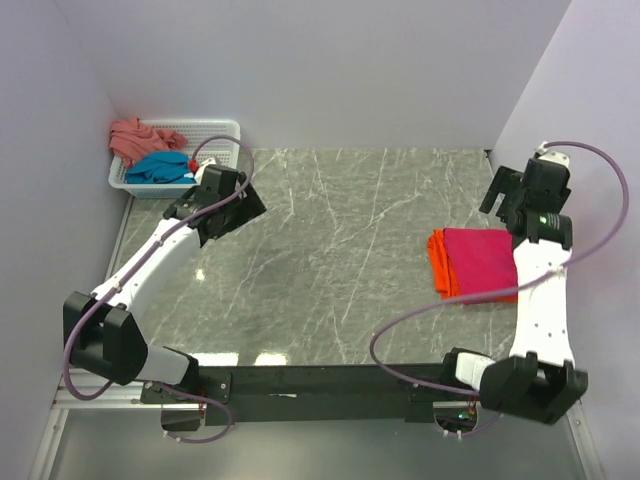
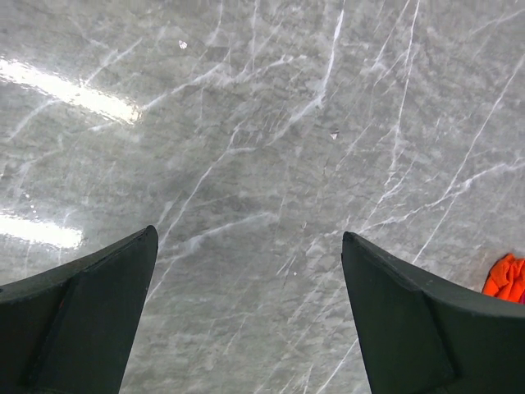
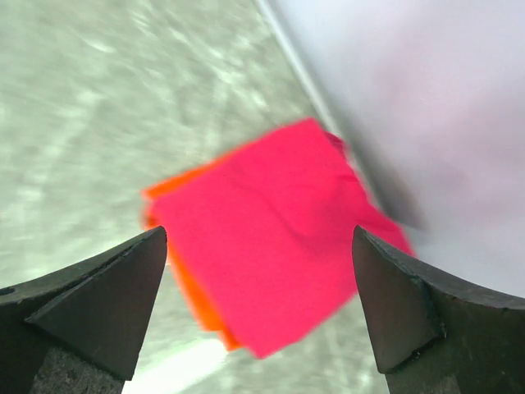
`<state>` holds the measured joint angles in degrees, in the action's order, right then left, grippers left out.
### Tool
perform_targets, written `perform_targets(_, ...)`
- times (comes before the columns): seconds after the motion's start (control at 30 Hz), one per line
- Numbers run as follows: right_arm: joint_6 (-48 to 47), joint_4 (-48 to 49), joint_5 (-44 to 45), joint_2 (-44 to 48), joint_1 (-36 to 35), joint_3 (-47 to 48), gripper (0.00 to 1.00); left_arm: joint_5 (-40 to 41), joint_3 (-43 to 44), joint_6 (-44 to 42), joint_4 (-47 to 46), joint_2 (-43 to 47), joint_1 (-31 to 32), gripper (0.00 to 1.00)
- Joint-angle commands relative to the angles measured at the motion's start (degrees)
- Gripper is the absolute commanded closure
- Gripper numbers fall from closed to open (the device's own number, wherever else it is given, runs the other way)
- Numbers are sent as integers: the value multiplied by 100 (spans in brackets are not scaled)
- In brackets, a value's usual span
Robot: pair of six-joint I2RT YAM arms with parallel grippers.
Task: Fold and stack the t-shirts
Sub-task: Reset both grippers
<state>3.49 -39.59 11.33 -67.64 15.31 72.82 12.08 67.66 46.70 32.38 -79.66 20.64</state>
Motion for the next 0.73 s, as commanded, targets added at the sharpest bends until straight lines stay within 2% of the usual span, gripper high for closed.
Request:
perform_targets(0.0,888,188,-877,434,-2,-293,0,295,283,146,207,363,-25,1)
perform_targets(0.07,1031,294,-1167,821,-2,-662,0,383,239,217,260,573,-25,1)
perform_targets(0.3,1724,1382,-3065,2200,-46,-2297,0,849,-182,498,567,1215,-25,1)
perform_targets(0.4,1963,1577,-3076,2325,-55,-2798,0,919,-366,586,655,1374,-25,0)
perform_targets(0.7,1927,2253,-2927,2290,-55,-3010,0,1236,-429,955,1121,1628,-34,1)
